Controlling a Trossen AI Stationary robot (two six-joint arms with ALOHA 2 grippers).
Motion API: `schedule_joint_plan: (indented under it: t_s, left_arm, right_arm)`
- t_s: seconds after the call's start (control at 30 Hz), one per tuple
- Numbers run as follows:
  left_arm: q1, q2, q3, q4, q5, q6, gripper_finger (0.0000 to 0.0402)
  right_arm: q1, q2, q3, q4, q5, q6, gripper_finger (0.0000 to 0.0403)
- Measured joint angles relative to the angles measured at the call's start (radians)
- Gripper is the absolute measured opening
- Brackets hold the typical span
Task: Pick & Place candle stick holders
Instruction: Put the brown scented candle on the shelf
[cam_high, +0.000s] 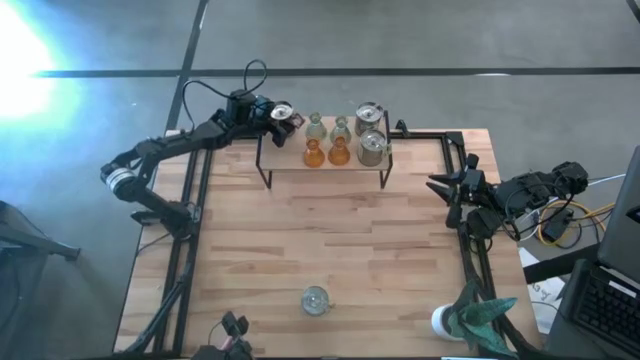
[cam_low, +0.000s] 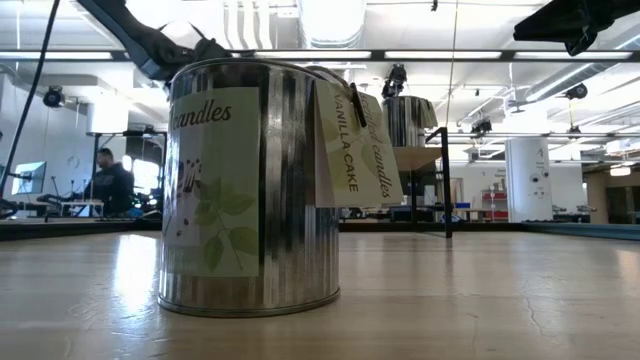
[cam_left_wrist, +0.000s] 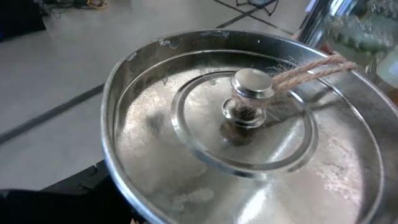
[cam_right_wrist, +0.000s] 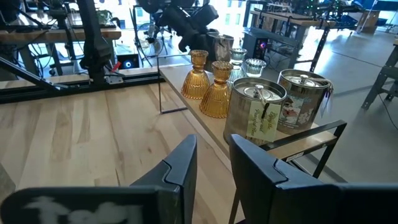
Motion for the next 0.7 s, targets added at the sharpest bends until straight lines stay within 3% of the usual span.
schedule_joint_plan:
  t_s: [0.7]
  left_arm:
    - [0.001,-0.002,-0.022,0.025,0.009,0.034,0.0364]
  right_arm:
    - [0.000,0.000,0.000,0.000,0.000,0.000,0.0064]
